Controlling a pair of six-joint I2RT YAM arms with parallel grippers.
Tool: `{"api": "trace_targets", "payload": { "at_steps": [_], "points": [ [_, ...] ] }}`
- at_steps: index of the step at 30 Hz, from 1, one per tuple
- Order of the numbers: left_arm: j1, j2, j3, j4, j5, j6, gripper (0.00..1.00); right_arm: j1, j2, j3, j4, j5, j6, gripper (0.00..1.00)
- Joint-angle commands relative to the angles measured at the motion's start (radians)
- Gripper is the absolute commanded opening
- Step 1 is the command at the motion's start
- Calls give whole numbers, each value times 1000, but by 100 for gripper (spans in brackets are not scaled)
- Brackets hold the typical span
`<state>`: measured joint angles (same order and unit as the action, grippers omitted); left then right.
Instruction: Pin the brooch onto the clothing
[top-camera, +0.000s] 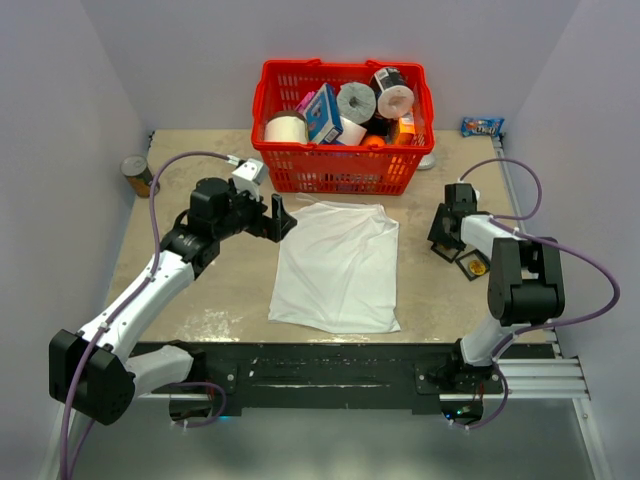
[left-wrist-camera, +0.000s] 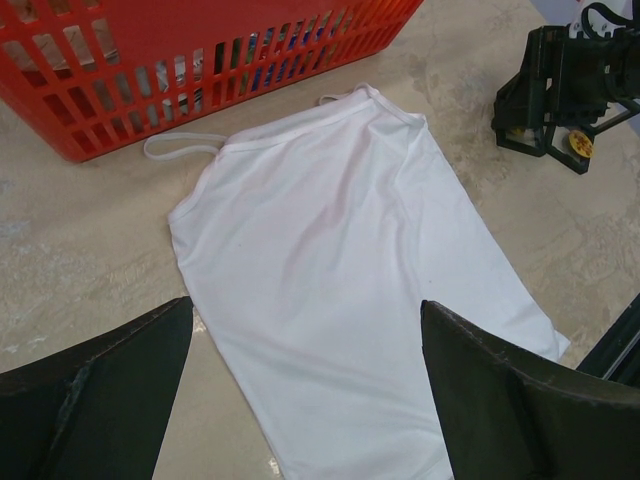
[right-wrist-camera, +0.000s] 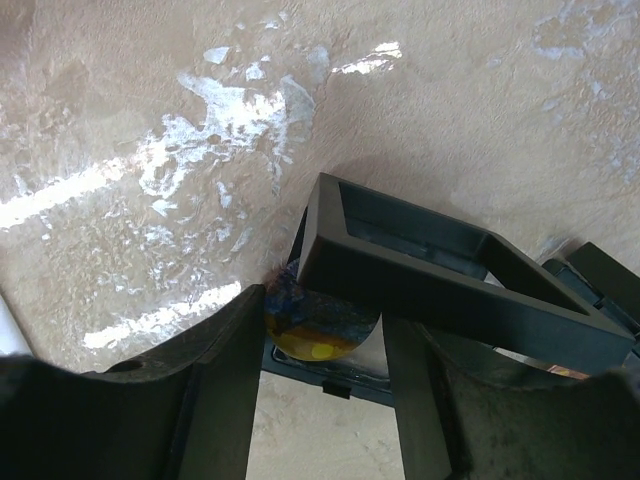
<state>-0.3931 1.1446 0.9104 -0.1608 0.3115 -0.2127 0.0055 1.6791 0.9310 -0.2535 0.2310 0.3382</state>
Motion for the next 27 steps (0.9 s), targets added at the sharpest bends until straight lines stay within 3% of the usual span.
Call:
{"api": "trace_targets", "payload": {
  "at_steps": [1, 14, 19, 23, 27],
  "points": [
    [0, -26, -7, 35, 15, 16, 99, -4, -2, 31, 13, -10, -2, 49],
    [0, -23, -7, 38, 18, 15, 99, -2, -108, 32, -15, -4, -8, 36],
    [0, -32, -21, 64, 21, 15, 97, 1, -186, 20, -23, -90, 15, 34],
    [-1, -58, -53, 112, 12, 4, 92, 65, -243, 9, -9, -176, 77, 33],
    [-13, -108, -97, 210, -37, -117, 87, 195, -274, 25, 8, -196, 159, 33]
  ]
}}
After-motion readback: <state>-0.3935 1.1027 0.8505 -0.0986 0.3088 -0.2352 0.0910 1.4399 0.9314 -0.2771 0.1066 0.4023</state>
